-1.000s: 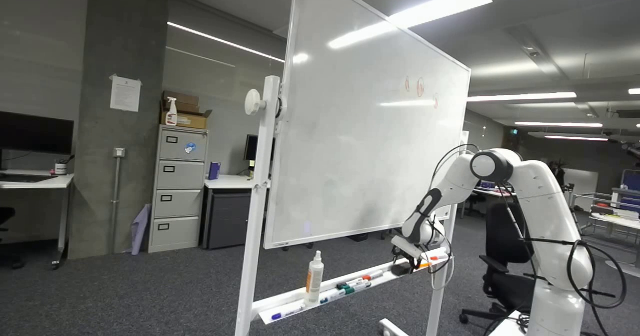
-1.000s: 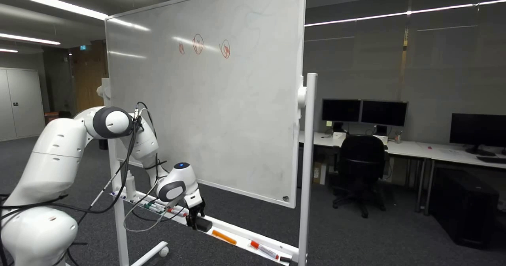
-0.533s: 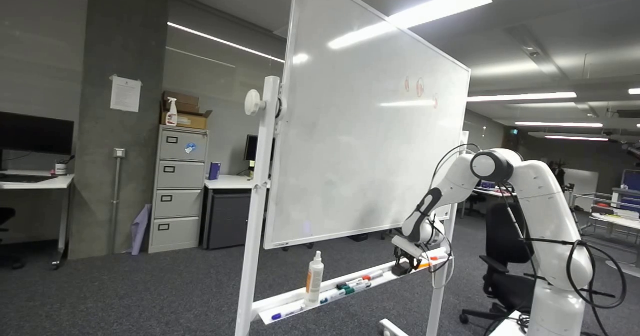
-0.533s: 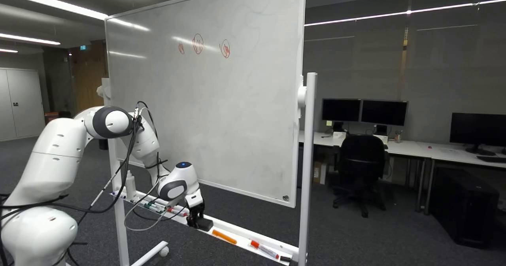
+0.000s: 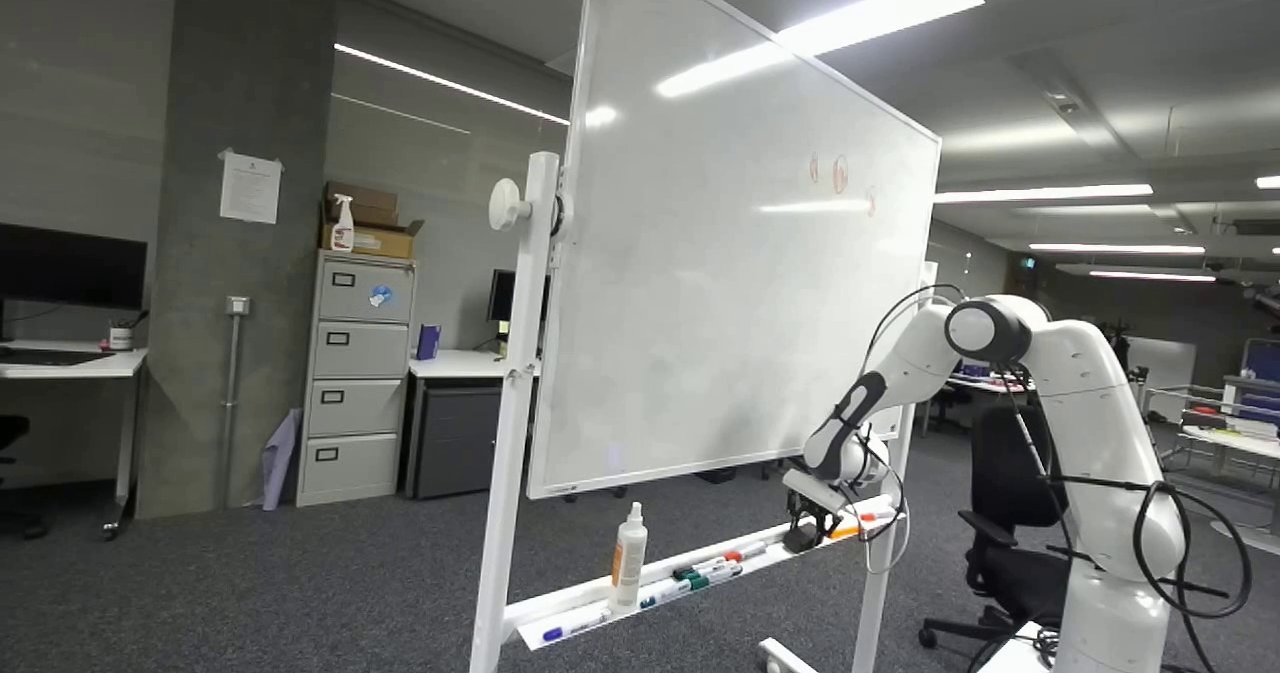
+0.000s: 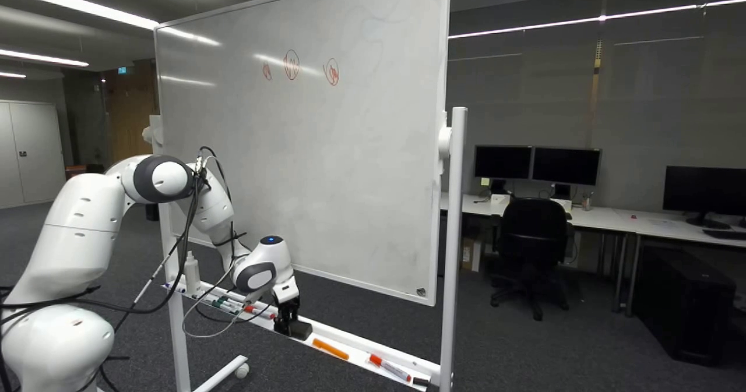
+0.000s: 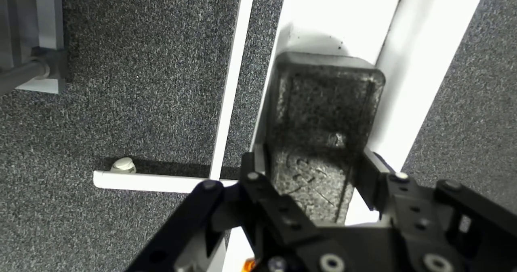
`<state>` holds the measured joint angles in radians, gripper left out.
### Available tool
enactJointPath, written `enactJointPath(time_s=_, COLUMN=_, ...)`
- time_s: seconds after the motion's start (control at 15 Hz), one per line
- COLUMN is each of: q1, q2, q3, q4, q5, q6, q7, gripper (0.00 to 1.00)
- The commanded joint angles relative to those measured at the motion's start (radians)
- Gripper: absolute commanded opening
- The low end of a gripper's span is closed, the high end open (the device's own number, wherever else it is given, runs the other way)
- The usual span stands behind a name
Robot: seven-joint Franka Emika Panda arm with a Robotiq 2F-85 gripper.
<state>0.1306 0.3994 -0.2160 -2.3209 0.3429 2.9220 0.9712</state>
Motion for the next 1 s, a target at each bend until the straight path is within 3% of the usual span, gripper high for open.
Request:
enactJointPath(time_s=0.0, q1=-0.003, q2=-0.086, q3=-0.006, q4=-0.033, q5=-0.058, q6=-0.115, q7=0.020, gripper=0.31)
enactJointPath(time_s=0.27, q1=0.023, q2=-0.174, q3=-0.054, q4=-0.070, q5=-0.204, q6=-0.272, q7=0.094, gripper=0.31)
enactJointPath(time_s=0.47, q1=0.037, q2=-0.242, q3=-0.088, q4=-0.098, q5=-0.425, q6=-0.393, q7=0.271, gripper=0.31)
enactJointPath(time_s=0.73, q1=-0.004, q2=-0.366, q3=-0.031, q4=-0.165, q5=-0.658, q6=-0.557, q7=0.393, gripper=0.31)
enactJointPath(time_s=0.93, q1=-0.033, q2=-0.487, q3=0.040, q4=-0.243, q5=-0.741, q6=-0.643, q7=0.395, gripper=0.31)
